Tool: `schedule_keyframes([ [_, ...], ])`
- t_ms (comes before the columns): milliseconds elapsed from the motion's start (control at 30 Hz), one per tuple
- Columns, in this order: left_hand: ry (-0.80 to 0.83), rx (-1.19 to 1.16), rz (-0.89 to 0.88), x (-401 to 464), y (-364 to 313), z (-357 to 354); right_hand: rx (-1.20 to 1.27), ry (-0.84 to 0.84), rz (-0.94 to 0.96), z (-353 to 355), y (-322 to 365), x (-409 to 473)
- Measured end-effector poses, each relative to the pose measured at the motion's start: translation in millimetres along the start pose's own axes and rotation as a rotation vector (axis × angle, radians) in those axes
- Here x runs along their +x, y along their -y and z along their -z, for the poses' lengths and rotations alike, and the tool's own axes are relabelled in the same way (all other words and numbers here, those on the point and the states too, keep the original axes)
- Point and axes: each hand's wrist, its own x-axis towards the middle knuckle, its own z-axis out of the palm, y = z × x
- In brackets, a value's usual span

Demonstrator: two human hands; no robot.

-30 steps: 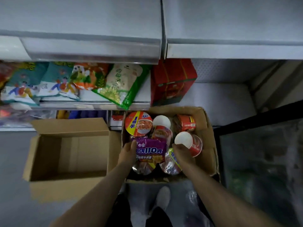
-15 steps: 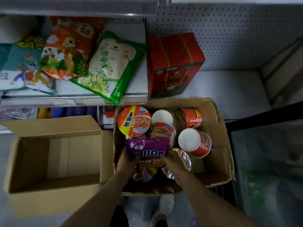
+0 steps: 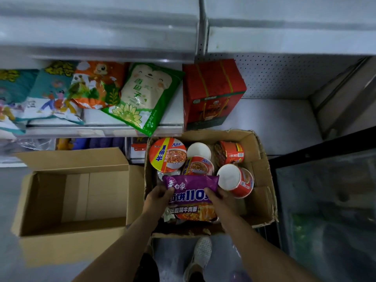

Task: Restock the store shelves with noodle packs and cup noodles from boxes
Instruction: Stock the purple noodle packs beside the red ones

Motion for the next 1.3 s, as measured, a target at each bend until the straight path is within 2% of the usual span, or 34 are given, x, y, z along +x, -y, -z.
schedule_keyframes([
  [233,0.024,-0.184,-0.095,-75.4,-56.8,0.3,0.195,-0.077,0.053,26.6,43.5,-74.7],
  [433,-0.079,-0.266,-0.246,-150.1,-131.9,7.5,0.28,-0.112,0.221,53.6,106.7,-139.0],
  [667,-0.232,-0.364,-0.522,-243.8,-227.3,22.7,0.364,-0.122,0.525,92.6,187.1,-219.1],
  [833,-0.309,-0.425,-0.635,-293.4,-262.1,25.3,0.486,-0.104,0.642,94.4,206.4,-250.9],
  [933,-0.337,-0.461,-0.707,-316.7,-277.5,27.2,0.493,-0.159,0.738,105.4,222.3,-278.8],
  [1133,-0.31,-0.611,-0.812,-370.5,-307.5,36.5,0.493,-0.212,0.968,121.9,258.9,-331.8],
  [1300,-0.461,-0.522,-0.926,-405.2,-327.8,60.7,0.427,-0.242,1.153,124.5,285.2,-362.7],
])
